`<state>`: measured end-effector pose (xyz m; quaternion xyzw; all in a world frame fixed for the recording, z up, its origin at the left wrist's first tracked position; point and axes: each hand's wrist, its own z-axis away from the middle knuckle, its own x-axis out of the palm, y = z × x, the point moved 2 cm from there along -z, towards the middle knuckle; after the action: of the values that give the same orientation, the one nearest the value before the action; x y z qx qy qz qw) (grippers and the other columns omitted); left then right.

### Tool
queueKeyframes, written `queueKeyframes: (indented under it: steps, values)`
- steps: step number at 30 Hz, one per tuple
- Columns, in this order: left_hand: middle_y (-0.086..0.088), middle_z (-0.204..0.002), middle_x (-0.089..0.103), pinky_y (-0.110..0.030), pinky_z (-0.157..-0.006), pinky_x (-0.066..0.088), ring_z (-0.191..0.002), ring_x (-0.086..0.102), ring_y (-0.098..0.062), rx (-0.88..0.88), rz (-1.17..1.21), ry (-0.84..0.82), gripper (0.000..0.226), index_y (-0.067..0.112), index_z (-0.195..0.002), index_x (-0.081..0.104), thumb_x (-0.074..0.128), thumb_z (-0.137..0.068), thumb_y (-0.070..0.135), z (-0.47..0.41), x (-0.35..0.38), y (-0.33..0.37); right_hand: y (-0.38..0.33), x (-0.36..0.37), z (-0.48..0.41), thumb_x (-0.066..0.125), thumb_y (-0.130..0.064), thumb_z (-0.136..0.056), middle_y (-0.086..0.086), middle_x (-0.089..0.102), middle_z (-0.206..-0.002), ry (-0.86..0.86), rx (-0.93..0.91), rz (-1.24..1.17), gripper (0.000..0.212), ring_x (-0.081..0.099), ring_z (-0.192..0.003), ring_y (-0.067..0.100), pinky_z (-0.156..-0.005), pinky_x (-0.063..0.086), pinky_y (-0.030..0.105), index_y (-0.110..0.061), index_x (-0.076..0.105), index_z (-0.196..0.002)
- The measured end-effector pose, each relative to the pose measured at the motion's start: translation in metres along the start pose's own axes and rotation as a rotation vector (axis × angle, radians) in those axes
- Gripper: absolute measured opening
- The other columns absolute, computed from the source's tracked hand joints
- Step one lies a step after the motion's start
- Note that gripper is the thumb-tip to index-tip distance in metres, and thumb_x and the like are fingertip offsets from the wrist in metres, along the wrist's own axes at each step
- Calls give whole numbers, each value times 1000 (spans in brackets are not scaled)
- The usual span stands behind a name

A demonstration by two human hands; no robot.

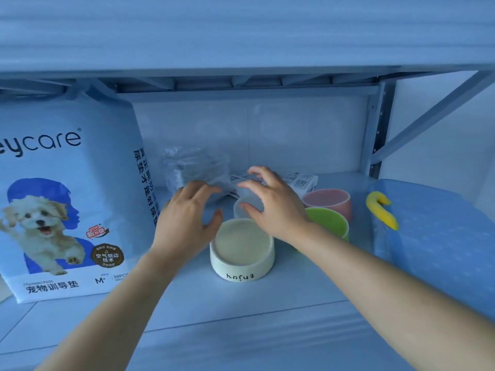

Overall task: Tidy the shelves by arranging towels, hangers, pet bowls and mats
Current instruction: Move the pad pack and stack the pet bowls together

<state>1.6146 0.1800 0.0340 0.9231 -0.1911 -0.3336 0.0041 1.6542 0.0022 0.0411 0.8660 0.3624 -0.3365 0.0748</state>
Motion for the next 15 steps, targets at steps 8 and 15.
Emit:
queueKeyframes:
  steps: [8, 15]
  values:
    - [1, -116, 56, -36, -81, 49, -107, 53, -23, -126, 11, -56, 28, 25, -110, 60, 59, -81, 28, -67, 29, -32, 20, 32, -56, 63, -31, -85, 3, 44, -133, -28, -7, 58, 35, 47, -116, 22, -80, 45, 36, -17, 60, -117]
    - [-3, -113, 57, -34, -74, 44, -106, 53, -24, -185, -13, -18, 27, 25, -108, 61, 58, -82, 28, -104, 57, -49, 53, 56, -85, 57, -35, -89, 0, 42, -132, -106, 32, 108, 35, 46, -116, 19, -81, 43, 32, -21, 56, -122]
